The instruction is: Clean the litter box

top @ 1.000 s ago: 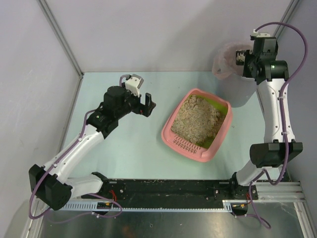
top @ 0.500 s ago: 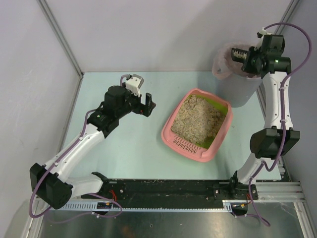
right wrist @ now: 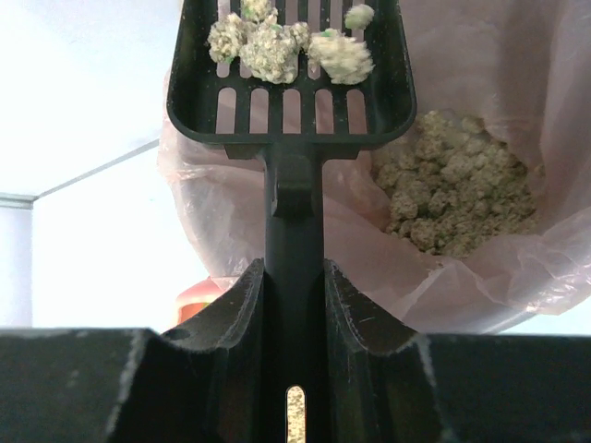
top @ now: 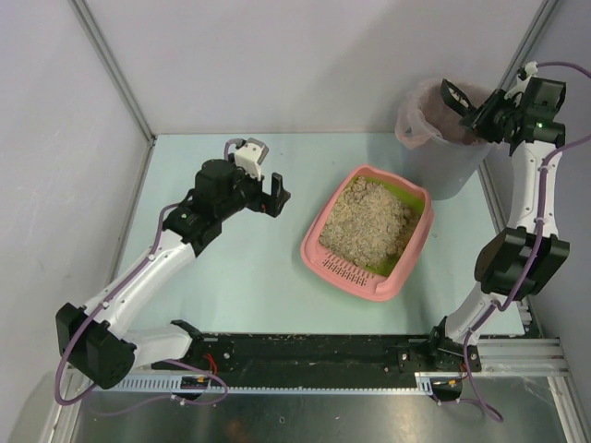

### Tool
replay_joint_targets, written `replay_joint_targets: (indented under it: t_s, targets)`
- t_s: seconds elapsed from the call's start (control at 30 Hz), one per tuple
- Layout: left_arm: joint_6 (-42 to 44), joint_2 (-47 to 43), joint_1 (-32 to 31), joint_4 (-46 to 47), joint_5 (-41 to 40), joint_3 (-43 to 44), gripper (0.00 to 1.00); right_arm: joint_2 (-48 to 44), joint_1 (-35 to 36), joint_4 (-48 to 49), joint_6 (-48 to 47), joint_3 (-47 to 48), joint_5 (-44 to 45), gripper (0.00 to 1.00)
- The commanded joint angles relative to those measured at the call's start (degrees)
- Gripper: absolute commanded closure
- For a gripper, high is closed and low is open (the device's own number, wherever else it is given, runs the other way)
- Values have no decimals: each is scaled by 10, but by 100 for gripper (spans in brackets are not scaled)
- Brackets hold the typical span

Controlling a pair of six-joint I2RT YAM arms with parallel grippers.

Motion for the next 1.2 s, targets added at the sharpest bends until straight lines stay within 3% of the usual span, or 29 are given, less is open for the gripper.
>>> replay_joint_targets:
  t_s: [0.0, 0.4, 0.6, 0.7, 0.93, 1.07, 1.17]
  targets:
    - [4, 6, 4, 10, 1, -1, 0, 1, -16, 80, 59, -24, -90, 100]
    - [1, 9, 4, 10, 4, -1, 0, 2, -58, 222, 238, -120, -222, 100]
    - [1, 12, 4, 10, 1, -1, 0, -8, -62, 332, 330, -169, -254, 100]
    - [0, 13, 4, 9, 4, -1, 0, -13, -68, 444, 415, -212, -267, 100]
    - [0, 12, 4, 9, 2, -1, 0, -18, -74, 500, 499, -245, -266, 100]
    - [0, 13, 4, 10, 3, -1, 0, -16, -80, 602, 607, -286, -275, 100]
    - [-1, 12, 4, 9, 6, -1, 0, -14, -81, 615, 618, -293, -278, 100]
